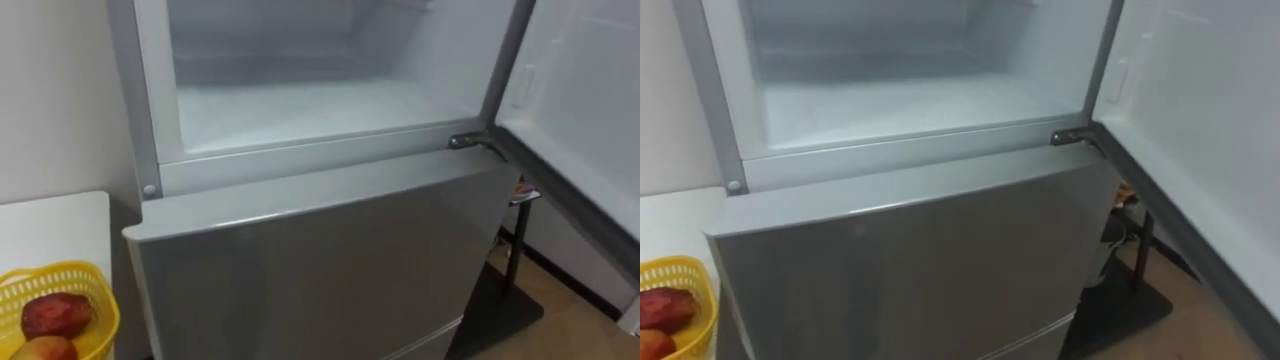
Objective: Retrieve from the upper fridge
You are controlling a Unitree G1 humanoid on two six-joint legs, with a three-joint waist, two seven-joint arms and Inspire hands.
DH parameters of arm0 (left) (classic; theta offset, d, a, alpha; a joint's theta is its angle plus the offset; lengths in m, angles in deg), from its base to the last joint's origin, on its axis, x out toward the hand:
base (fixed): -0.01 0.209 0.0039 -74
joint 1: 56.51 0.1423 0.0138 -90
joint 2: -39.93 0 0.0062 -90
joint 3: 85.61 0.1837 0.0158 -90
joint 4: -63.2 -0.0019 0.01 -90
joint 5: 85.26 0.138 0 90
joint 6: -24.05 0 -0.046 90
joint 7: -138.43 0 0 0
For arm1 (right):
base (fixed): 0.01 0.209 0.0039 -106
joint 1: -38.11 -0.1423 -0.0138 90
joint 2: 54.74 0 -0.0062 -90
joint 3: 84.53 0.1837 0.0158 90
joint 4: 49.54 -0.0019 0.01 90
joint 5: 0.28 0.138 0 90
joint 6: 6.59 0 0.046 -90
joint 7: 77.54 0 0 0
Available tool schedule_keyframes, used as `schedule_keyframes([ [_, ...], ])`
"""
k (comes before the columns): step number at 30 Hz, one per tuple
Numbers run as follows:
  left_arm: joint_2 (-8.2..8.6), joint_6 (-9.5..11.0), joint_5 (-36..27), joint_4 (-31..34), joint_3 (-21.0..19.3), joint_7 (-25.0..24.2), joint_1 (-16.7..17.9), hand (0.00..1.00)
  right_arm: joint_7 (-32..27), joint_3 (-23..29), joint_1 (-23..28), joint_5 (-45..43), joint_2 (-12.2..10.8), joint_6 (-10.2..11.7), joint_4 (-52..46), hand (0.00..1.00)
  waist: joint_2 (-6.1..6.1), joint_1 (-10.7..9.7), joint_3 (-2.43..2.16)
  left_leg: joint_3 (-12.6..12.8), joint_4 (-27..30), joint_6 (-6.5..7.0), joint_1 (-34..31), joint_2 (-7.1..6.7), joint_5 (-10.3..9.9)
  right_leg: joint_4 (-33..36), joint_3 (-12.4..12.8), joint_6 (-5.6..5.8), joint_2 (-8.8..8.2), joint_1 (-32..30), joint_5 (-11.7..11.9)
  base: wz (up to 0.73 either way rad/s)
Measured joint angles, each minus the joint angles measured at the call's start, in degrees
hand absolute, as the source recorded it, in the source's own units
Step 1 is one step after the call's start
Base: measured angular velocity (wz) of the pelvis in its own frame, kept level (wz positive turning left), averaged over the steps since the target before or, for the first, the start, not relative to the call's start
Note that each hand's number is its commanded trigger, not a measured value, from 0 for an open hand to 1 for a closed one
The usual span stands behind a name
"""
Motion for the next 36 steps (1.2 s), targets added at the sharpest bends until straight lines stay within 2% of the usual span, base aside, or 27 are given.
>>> schedule_keyframes([
  [5,-0.12,0.83,-0.26,-0.96,0.05,1.09,-1.11,0.0,2.0,-1.82,0.0,-4.78,0.66,-1.82,-0.69,0.0,-0.47,0.95,0.25,0.01,-0.18,-0.13,0.15,0.29,0.04,0.01,0.02,-0.34,0.22,-0.09,0.21,-0.02],
  [6,-0.13,0.84,-1.04,-0.97,0.05,1.11,-0.76,0.0,3.03,-3.84,0.0,-4.78,2.48,-3.02,-1.66,0.0,-0.47,0.96,0.25,0.02,-0.23,-0.25,0.19,0.4,0.1,-0.06,0.07,-0.5,0.35,-0.09,0.32,-0.05],
  [7,-0.22,0.83,-1.12,-0.98,-0.01,1.28,-0.42,0.0,4.27,-5.31,0.0,-5.62,4.03,-3.08,-2.46,0.0,-0.47,0.94,0.25,0.01,-0.27,-0.41,0.2,0.56,0.14,-0.12,0.13,-0.64,0.54,-0.1,0.4,-0.04],
  [8,-0.24,0.84,-1.12,-0.98,-0.01,1.29,-0.43,0.0,4.69,-5.53,0.0,-7.73,4.07,-3.06,-2.9,0.0,-0.45,1.07,0.24,-0.04,-0.28,-0.51,0.19,0.63,0.19,-0.14,0.12,-0.71,0.62,-0.1,0.43,0.0],
  [9,-0.31,0.89,-1.11,-0.98,-0.01,1.5,-0.46,0.0,5.89,-5.02,-0.32,-8.8,5.34,-3.08,-3.88,0.0,-0.43,1.34,0.23,-0.32,-0.31,-0.71,0.18,0.76,0.32,-0.16,-0.01,-0.84,0.75,-0.05,0.44,0.0],
  [10,-0.78,1.02,-1.13,-1.38,0.1,1.6,-0.7,0.0,7.23,-4.17,-1.84,-9.41,9.08,-3.06,-5.91,0.0,-0.59,2.22,0.16,-0.85,-0.3,-0.95,0.05,0.87,0.46,-0.13,-0.31,-1.08,0.82,-0.14,0.39,0.0],
  [11,-1.2,1.03,-1.15,-1.69,0.28,1.62,-1.02,0.0,7.52,-3.76,-3.69,-10.87,10.9,-2.79,-6.83,0.0,-0.85,2.97,0.13,-1.39,-0.27,-1.04,0.0,0.91,0.51,-0.11,-0.3,-1.25,0.93,-0.29,0.33,-0.15],
  [12,-2.47,1.1,-1.45,-2.63,1.5,1.74,-1.9,0.0,7.91,-2.9,-8.91,-16.5,12.7,-1.6,-7.78,0.0,-1.5,4.66,0.02,-2.53,-0.04,-1.22,-0.27,1.08,0.58,-0.24,-0.32,-1.45,1.09,-0.42,0.29,-0.03],
  [13,-4.03,1.13,-1.91,-3.1,3.52,1.94,-2.54,0.0,8.08,-1.16,-10.0,-22.66,13.64,-1.65,-7.44,0.0,-2.04,5.93,-0.52,-3.93,0.68,-1.65,-1.04,1.35,0.57,-1.24,-1.09,-1.72,1.21,-0.32,0.45,0.09],
  [14,-4.64,1.05,-2.26,-3.21,4.49,1.97,-2.49,0.0,8.04,0.42,-10.02,-24.44,12.29,-1.36,-7.42,0.0,-2.55,6.23,-0.78,-4.41,0.65,-1.91,-1.2,1.51,0.58,-1.64,-1.47,-1.85,1.58,-0.19,0.54,0.26],
  [15,-5.33,0.71,-2.69,-3.68,6.28,1.98,-2.38,0.0,7.96,2.41,-10.19,-29.02,9.97,-0.66,-8.04,0.0,-3.21,7.14,-1.35,-4.76,0.68,-2.21,-1.23,1.72,0.74,-2.18,-1.9,-2.3,1.99,-0.01,0.83,0.21],
  [16,-5.34,0.65,-3.64,-3.89,8.4,1.94,-2.11,0.0,7.99,3.82,-10.21,-31.59,9.2,0.93,-9.18,0.0,-3.35,8.09,-1.73,-5.16,0.71,-2.38,-1.25,1.76,0.85,-2.5,-2.33,-2.43,2.1,0.28,0.9,0.22],
  [17,-5.24,0.66,-3.99,-3.94,9.35,1.87,-2.05,0.0,7.99,4.49,-10.21,-31.98,9.19,2.31,-9.8,0.0,-3.3,8.27,-1.76,-5.56,0.72,-2.4,-1.23,1.75,0.86,-2.99,-2.88,-2.46,2.08,0.71,0.94,0.3],
  [19,-5.15,0.75,-4.47,-4.78,12.22,1.12,-2.3,0.0,7.93,5.73,-11.06,-33.42,9.21,10.81,-14.78,0.0,-2.97,9.77,-2.02,-6.06,0.66,-2.45,-0.86,1.76,0.89,-4.24,-3.42,-2.45,2.23,1.75,1.0,0.29],
  [20,-5.15,0.75,-4.47,-4.91,12.68,0.91,-2.41,0.0,7.88,5.7,-11.64,-33.52,9.19,12.98,-16.32,0.0,-2.88,10.27,-1.97,-6.08,0.66,-2.45,-0.73,1.75,0.89,-4.52,-3.66,-2.46,2.22,2.02,1.0,0.26],
  [21,-5.15,0.78,-4.51,-5.05,13.44,0.69,-2.75,0.0,7.94,5.66,-12.78,-34.2,9.2,16.75,-19.05,0.0,-2.51,11.1,-1.79,-6.12,0.55,-2.45,-0.44,1.75,0.89,-5.26,-4.29,-2.44,2.25,3.02,1.12,0.31],
  [22,-5.06,0.85,-4.56,-5.57,13.51,0.64,-3.39,0.0,8.04,5.29,-13.84,-36.14,9.17,19.52,-21.57,0.0,-2.65,12.36,-1.86,-6.25,0.3,-2.46,-0.02,1.71,0.89,-5.66,-4.55,-2.43,2.22,3.85,1.11,0.3],
  [23,-5.01,0.85,-4.63,-5.75,13.51,0.56,-3.64,0.0,8.17,4.98,-14.38,-37.27,9.13,20.62,-22.7,0.0,-2.76,12.91,-1.94,-6.3,0.26,-2.46,0.08,1.68,0.89,-6.13,-4.68,-2.42,2.24,4.35,1.12,0.29],
  [25,-4.8,0.85,-5.57,-6.41,13.58,-0.44,-4.29,0.0,9.16,4.87,-16.11,-40.87,8.5,24.93,-26.07,0.0,-3.13,14.07,-1.79,-6.85,0.28,-2.44,0.13,1.42,0.87,-7.13,-6.15,-2.24,2.04,5.89,1.19,0.33],
  [28,-4.34,0.8,-6.62,-7.85,13.6,-1.7,-4.42,0.0,9.84,4.89,-17.55,-41.65,7.22,28.25,-27.05,0.0,-3.01,14.18,-1.7,-7.44,0.28,-2.2,-0.12,1.16,0.69,-7.08,-7.1,-1.99,1.74,6.15,1.1,0.2],
  [32,-4.07,0.77,-6.56,-8.28,13.56,-3.28,-4.49,0.0,10.24,4.96,-17.63,-41.68,7.0,30.65,-26.62,0.0,-2.41,14.15,-1.32,-7.34,0.16,-2.07,-0.38,1.13,0.26,-7.04,-7.25,-1.8,1.65,6.24,1.01,0.03],
  [36,-3.55,0.82,-6.55,-9.17,13.51,-4.16,-5.17,0.0,9.87,5.46,-17.41,-42.58,5.4,33.62,-26.07,0.0,-1.64,14.15,-1.06,-6.65,0.13,-2.06,-0.07,1.2,0.27,-7.07,-6.67,-1.79,1.68,6.19,1.01,-0.08],
])
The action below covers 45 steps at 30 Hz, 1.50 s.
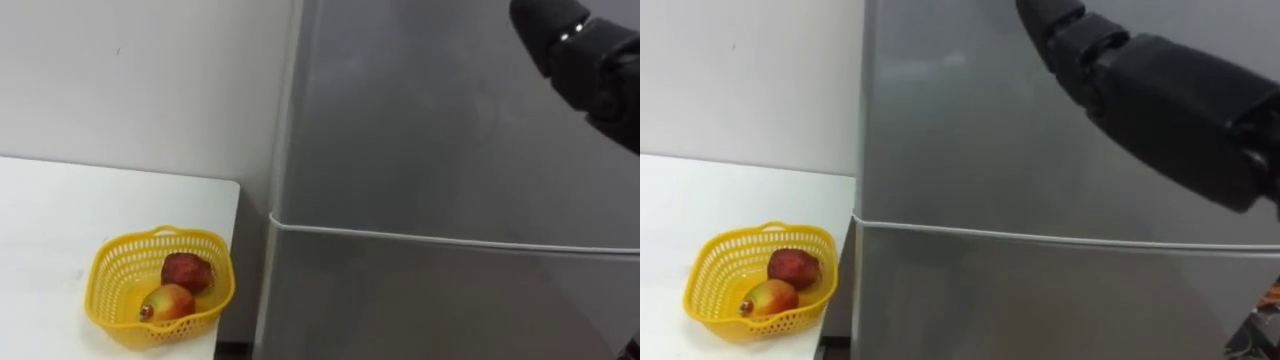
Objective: Retrieve from the upper fridge
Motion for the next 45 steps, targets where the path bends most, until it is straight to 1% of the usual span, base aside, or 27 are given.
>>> schedule_keyframes([
  [3,0.52,-0.01,0.06,-0.77,0.02,-0.28,-0.82,0.0,-0.39,0.53,1.24,-0.08,-0.06,1.29,0.63,0.0,0.6,-0.07,-0.05,0.38,-0.14,0.01,-0.02,-0.01,-0.01,-0.03,0.25,0.06,-0.05,-0.23,-0.03,-0.06],
  [5,0.53,-0.01,0.56,-0.88,-0.04,-0.25,-0.99,0.0,-0.98,1.91,2.6,-0.7,-1.09,1.65,1.67,0.0,0.69,-0.1,-0.09,0.51,-0.18,0.02,-0.02,0.02,-0.01,-0.03,0.38,0.07,-0.03,-0.34,-0.04,-0.05],
  [7,0.52,-0.02,0.56,-1.14,-0.05,-0.08,-1.24,0.0,-2.82,4.18,4.76,-2.15,-3.36,1.58,3.41,0.0,0.7,-0.26,-0.11,0.53,-0.2,0.02,-0.07,-0.02,-0.01,-0.01,0.38,0.08,-0.06,-0.38,-0.04,0.0],
  [8,0.52,-0.01,0.56,-1.46,-0.11,-0.03,-1.21,0.0,-3.39,4.78,5.0,-2.62,-3.76,1.67,4.13,0.0,0.74,-0.41,-0.11,0.52,-0.2,0.03,-0.08,-0.03,-0.01,-0.02,0.45,0.09,-0.04,-0.39,-0.05,0.0],
  [11,0.6,-0.09,0.61,-3.13,-0.72,0.12,-2.06,0.0,-5.81,9.93,6.57,-2.94,-4.42,1.92,8.06,0.0,0.77,-0.64,-0.27,0.56,-0.24,0.09,0.07,-0.06,-0.07,-0.02,0.54,0.12,-0.06,-0.51,-0.07,0.0],
  [13,0.58,-0.09,0.62,-3.15,-1.28,0.11,-1.93,0.0,-8.53,13.61,8.41,-2.48,-4.44,1.79,10.71,0.0,0.72,-0.75,-0.35,0.56,-0.2,0.09,0.07,-0.04,-0.07,-0.01,0.54,0.12,-0.05,-0.54,-0.07,0.0],
  [15,0.52,-0.18,0.51,-3.19,-1.27,0.13,-1.79,0.0,-10.6,15.08,9.9,-1.22,-4.49,1.81,12.55,0.0,0.93,-1.07,-0.44,0.54,-0.03,0.08,0.07,-0.03,-0.1,0.04,0.56,0.12,-0.07,-0.54,-0.06,0.0],
  [17,0.55,-0.55,0.48,-3.34,-1.22,0.19,-0.99,0.0,-12.12,16.27,10.43,-1.07,-5.13,1.66,15.32,0.0,1.26,-2.02,-0.63,0.45,0.03,0.09,0.0,-0.07,-0.1,0.15,0.37,0.13,-0.14,-0.52,-0.06,0.02],
  [19,0.57,-1.31,0.12,-3.41,-1.28,0.27,-0.8,0.0,-13.53,19.84,13.62,1.18,-5.55,1.37,18.37,0.0,1.83,-2.5,-0.87,0.58,0.13,0.17,0.03,-0.06,-0.17,0.12,0.31,0.23,-0.17,-0.45,0.0,-0.02],
  [21,0.62,-1.69,0.09,-3.4,-1.13,0.23,-0.07,0.0,-13.87,20.78,15.48,4.48,-6.71,0.66,20.77,0.0,2.41,-3.29,-0.97,0.93,0.29,0.22,0.2,0.01,-0.35,0.11,0.5,0.27,-0.15,-0.03,0.03,-0.03],
  [22,0.73,-2.04,0.07,-3.33,-1.11,0.23,0.25,0.0,-14.25,21.81,17.64,6.88,-7.83,0.21,22.38,0.0,2.82,-3.62,-1.16,1.13,0.37,0.25,0.24,0.07,-0.55,0.14,0.62,0.29,-0.12,0.0,0.04,-0.04],
  [23,0.77,-2.24,0.08,-3.22,-1.12,0.23,0.35,0.0,-14.46,22.2,18.73,7.68,-8.3,0.14,23.26,0.0,2.96,-3.65,-1.17,1.28,0.46,0.26,0.26,0.09,-0.57,0.18,0.68,0.29,-0.13,0.04,0.04,-0.09],
  [24,0.8,-2.51,0.78,-3.13,-1.1,0.23,0.51,0.0,-14.74,22.13,21.34,9.56,-9.53,-0.86,24.86,0.0,3.4,-3.21,-1.15,1.77,0.46,0.27,0.43,0.18,-0.63,0.37,0.86,0.3,-0.15,-0.02,0.04,-0.17],
  [25,0.8,-2.86,1.15,-3.13,-1.1,0.23,0.49,0.0,-14.81,21.4,24.15,11.52,-11.49,-1.87,26.12,0.0,3.71,-2.99,-1.05,2.3,0.31,0.25,0.74,0.3,-0.66,0.46,1.56,0.31,-0.18,-0.02,0.02,-0.19],
  [26,0.81,-3.09,1.08,-3.13,-1.19,0.22,0.49,0.0,-14.72,21.11,25.65,12.23,-12.77,-2.31,27.02,0.0,3.77,-2.95,-1.04,2.47,0.29,0.25,0.83,0.34,-0.67,0.39,1.92,0.32,-0.2,-0.02,0.01,-0.18],
  [28,1.0,-4.2,0.94,-2.58,-1.23,0.22,0.39,0.0,-13.7,19.46,31.32,13.56,-18.04,-4.23,31.25,0.0,4.46,-2.35,-0.93,3.28,0.28,0.21,1.02,0.51,-0.69,0.28,2.73,0.34,-0.04,-0.11,0.01,-0.16],
  [29,1.08,-4.3,0.89,-2.45,-1.2,0.23,0.47,0.0,-13.63,18.82,32.56,13.57,-19.43,-4.67,32.58,0.0,4.58,-2.2,-0.89,3.35,0.27,0.18,1.05,0.52,-0.72,0.28,2.87,0.34,0.01,-0.13,0.01,-0.13],
  [31,1.17,-4.79,0.01,-2.37,0.21,0.21,0.47,0.0,-12.94,14.2,36.33,15.6,-23.46,-5.87,39.35,0.0,5.6,-1.98,-0.84,3.77,0.29,0.19,1.04,0.51,-0.79,0.23,3.29,0.38,0.03,-0.25,0.02,-0.08],
  [32,1.22,-4.97,0.03,-2.37,0.68,0.21,0.49,0.0,-12.35,12.9,36.63,16.21,-24.37,-6.02,41.62,0.0,5.89,-1.98,-0.83,3.87,0.28,0.19,1.05,0.5,-0.8,0.26,3.4,0.39,0.06,-0.28,0.03,-0.09],
  [34,2.23,-5.44,0.1,-2.58,1.08,0.2,0.52,0.0,-8.92,8.53,37.45,19.8,-27.85,-7.67,49.7,0.0,7.11,-1.57,-0.68,4.34,0.19,0.25,1.07,0.4,-0.83,0.31,3.91,0.45,0.18,-0.51,0.07,-0.09],
  [35,2.59,-5.61,0.09,-2.62,0.98,0.19,0.76,0.0,-8.02,7.74,37.41,20.36,-28.73,-7.88,51.69,0.0,7.32,-1.58,-0.82,4.46,0.16,0.31,1.09,0.38,-0.86,0.24,3.95,0.48,0.09,-0.49,0.08,-0.05],
  [36,3.25,-5.69,0.05,-2.59,0.47,0.18,0.8,0.0,-6.28,6.77,37.34,21.53,-30.58,-8.16,55.97,0.0,8.12,-1.44,-0.83,4.55,0.13,0.39,1.18,0.32,-0.91,0.16,3.95,0.58,-0.05,-0.46,0.05,0.0],
  [37,3.56,-5.73,0.09,-2.33,-0.09,0.12,1.07,0.0,-4.66,5.84,37.1,23.26,-32.0,-8.58,60.38,0.0,8.55,-1.52,-0.81,4.68,0.15,0.39,1.31,0.26,-0.91,0.08,3.93,0.63,-0.07,-0.48,-0.02,0.0],
  [39,3.55,-5.77,0.13,-0.66,-0.23,-0.11,2.38,0.0,-1.87,4.13,36.68,25.2,-32.47,-9.27,66.79,0.0,8.73,-1.38,-0.78,5.13,0.11,0.39,1.69,0.25,-0.91,-0.01,3.93,0.63,-0.16,-0.53,-0.2,0.0],
  [40,3.53,-5.76,0.13,-0.12,-0.21,-0.19,3.05,0.0,-0.41,2.75,36.07,26.81,-32.21,-9.43,71.1,0.0,8.65,-1.43,-0.79,5.28,0.1,0.39,1.74,0.25,-0.91,-0.1,3.86,0.62,-0.4,-0.37,-0.29,0.0],
  [43,3.61,-6.37,0.17,-0.13,-0.1,-1.29,3.37,0.0,4.72,0.67,34.01,29.56,-32.07,-10.05,81.68,0.0,8.12,-1.53,-0.63,5.29,0.06,0.38,1.97,0.13,-0.91,-0.19,3.68,0.68,-0.56,0.44,-0.58,0.03],
  [45,3.76,-6.84,0.73,0.6,-0.19,-1.72,3.2,0.0,7.54,-0.23,33.0,31.68,-32.03,-11.09,87.17,0.0,7.97,-1.46,-0.58,5.25,0.07,0.39,2.05,-0.01,-0.92,-0.45,3.49,0.79,-0.67,0.53,-0.72,0.1],
])
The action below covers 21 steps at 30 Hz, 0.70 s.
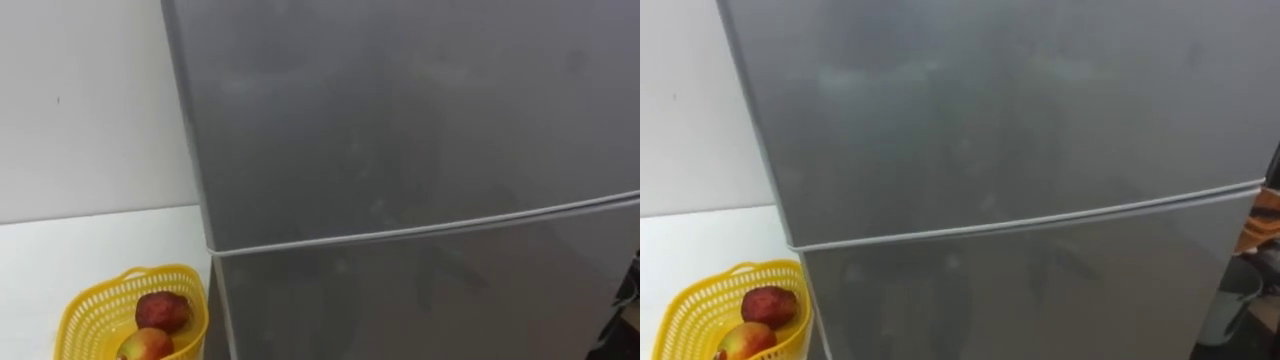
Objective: Retrieve from the upper fridge
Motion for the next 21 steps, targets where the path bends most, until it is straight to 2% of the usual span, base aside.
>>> schedule_keyframes([
  [6,0.04,-1.31,4.07,0.27,-1.12,-2.07,-0.19,0.0,9.42,-1.1,-1.8,1.66,-0.18,-3.37,12.81,0.0,-0.08,0.7,0.0,0.07,0.03,0.04,0.02,-0.41,-0.03,-0.28,-0.84,0.27,-0.38,0.31,-0.14,0.07],
  [8,0.1,-2.72,5.02,0.33,-2.09,-2.83,-0.22,0.0,12.38,-1.74,-2.78,1.58,-0.16,-5.35,16.79,0.0,-0.13,1.07,-0.04,0.0,0.09,0.1,-0.14,-0.52,-0.06,-0.27,-1.09,0.28,-0.43,0.55,-0.14,0.02],
  [13,0.79,-4.81,6.4,0.35,-2.61,-4.32,-0.11,0.0,17.81,-3.27,-4.8,-1.73,-0.1,-8.28,22.75,0.0,0.42,1.25,-0.08,-0.06,0.21,0.43,-0.27,-0.62,-0.26,-0.32,-1.34,0.53,-0.56,1.0,-0.3,0.07],
  [21,1.53,-8.12,6.45,0.13,-1.84,-5.99,-0.58,0.0,23.3,-7.17,-5.84,-9.96,-0.14,-13.28,23.04,0.0,1.03,1.32,-0.04,-0.58,0.25,0.51,0.05,-0.72,-0.31,-0.2,-1.78,0.7,-0.64,1.18,-0.44,0.03],
])
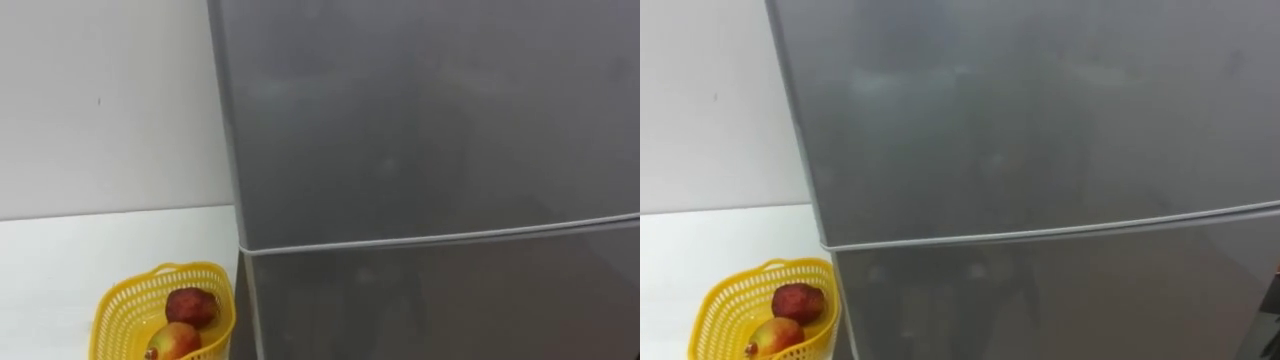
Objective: Retrieve from the upper fridge
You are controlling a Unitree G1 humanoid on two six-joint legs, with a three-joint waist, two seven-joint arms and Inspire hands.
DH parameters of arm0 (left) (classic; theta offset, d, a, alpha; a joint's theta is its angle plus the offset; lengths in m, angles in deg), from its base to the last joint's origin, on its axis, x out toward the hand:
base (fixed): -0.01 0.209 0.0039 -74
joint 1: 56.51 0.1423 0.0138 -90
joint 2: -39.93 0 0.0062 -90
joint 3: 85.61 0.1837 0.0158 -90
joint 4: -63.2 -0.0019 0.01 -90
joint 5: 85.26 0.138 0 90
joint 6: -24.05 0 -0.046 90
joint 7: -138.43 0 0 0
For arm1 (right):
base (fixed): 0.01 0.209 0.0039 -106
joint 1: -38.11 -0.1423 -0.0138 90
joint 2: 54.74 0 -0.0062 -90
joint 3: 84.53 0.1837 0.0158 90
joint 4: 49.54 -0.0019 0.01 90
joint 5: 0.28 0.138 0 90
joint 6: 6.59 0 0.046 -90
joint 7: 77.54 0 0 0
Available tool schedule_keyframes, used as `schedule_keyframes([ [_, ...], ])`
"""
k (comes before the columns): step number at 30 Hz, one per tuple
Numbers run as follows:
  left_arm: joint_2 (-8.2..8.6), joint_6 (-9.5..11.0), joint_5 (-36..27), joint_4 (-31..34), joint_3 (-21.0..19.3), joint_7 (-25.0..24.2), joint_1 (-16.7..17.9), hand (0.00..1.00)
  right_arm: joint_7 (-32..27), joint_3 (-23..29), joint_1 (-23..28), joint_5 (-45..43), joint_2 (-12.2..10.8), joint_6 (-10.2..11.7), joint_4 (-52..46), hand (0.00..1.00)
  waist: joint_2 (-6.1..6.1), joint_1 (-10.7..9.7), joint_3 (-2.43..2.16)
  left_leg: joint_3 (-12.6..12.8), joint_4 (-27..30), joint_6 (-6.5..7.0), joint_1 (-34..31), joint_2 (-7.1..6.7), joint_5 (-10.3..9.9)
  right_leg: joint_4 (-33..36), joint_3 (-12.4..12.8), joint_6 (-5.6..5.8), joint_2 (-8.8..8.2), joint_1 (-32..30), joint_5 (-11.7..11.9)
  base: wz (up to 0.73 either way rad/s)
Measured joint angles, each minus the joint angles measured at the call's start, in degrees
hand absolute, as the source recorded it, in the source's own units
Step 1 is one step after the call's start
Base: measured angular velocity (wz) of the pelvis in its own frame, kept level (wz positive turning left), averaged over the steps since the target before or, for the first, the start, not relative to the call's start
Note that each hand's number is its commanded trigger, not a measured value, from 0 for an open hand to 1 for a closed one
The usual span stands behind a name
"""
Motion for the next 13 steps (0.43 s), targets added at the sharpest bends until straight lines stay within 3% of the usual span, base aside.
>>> schedule_keyframes([
  [7,0.14,-1.6,0.0,0.14,2.07,-1.67,-0.66,0.0,2.27,-2.7,-0.87,-4.36,-0.06,-3.01,-0.29,0.0,-0.11,0.04,0.08,-0.25,0.1,0.0,0.02,-0.01,0.0,0.01,-0.13,-0.01,0.05,0.2,0.0,0.0],
  [13,0.1,-1.73,-0.41,-0.1,3.32,-2.04,-1.96,0.0,3.35,-3.53,-1.2,-4.37,-0.05,-3.72,-0.28,0.0,-0.38,0.06,0.22,-0.82,0.13,0.0,0.03,-0.02,0.0,-0.1,-0.43,-0.06,0.06,0.48,-0.04,0.03],
])
